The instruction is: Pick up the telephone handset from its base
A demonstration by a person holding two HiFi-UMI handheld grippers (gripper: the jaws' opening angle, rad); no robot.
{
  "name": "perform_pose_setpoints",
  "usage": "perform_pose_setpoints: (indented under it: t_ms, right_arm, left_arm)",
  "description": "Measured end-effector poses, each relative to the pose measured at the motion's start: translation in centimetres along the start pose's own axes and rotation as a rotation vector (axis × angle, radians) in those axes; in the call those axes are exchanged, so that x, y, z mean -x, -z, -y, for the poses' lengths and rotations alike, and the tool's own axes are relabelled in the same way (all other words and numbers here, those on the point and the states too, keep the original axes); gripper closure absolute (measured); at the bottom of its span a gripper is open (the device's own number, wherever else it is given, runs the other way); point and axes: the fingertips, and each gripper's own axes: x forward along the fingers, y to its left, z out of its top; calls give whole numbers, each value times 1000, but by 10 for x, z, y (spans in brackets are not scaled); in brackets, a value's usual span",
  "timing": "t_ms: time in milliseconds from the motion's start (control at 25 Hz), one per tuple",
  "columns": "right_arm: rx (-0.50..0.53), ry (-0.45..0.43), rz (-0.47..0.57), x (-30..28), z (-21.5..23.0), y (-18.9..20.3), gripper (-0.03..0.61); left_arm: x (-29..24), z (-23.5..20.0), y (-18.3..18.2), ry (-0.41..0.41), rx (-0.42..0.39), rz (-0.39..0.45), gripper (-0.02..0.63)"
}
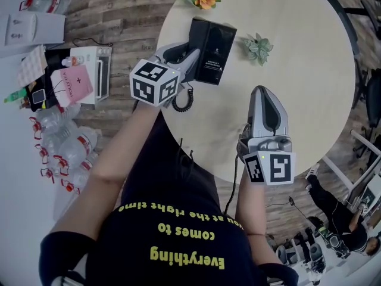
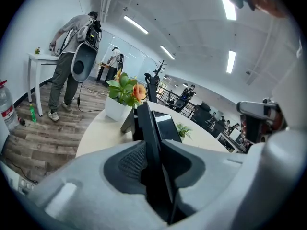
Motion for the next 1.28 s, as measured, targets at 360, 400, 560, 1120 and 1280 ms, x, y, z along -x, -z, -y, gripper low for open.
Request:
perform_pose_setpoints:
  t_ms: [360, 400, 560, 1120, 1280]
  right_arm:
    - [22, -2, 20, 8, -6, -12, 566]
    - [25, -1, 23, 9, -6, -14, 566]
    - [36, 0, 39, 14, -8, -20, 567]
    - [50, 21, 87, 39, -15, -32, 567]
    - [64, 19, 102, 47, -20, -37, 567]
  left_arm:
    - [7, 0, -7, -8, 29, 19, 526]
    - [7, 1, -9, -9, 30, 23, 528]
    - [10, 7, -14, -9, 0, 37, 534]
    - [41, 35, -51, 2, -61, 141, 534]
    - [57, 45, -66, 3, -95, 177, 534]
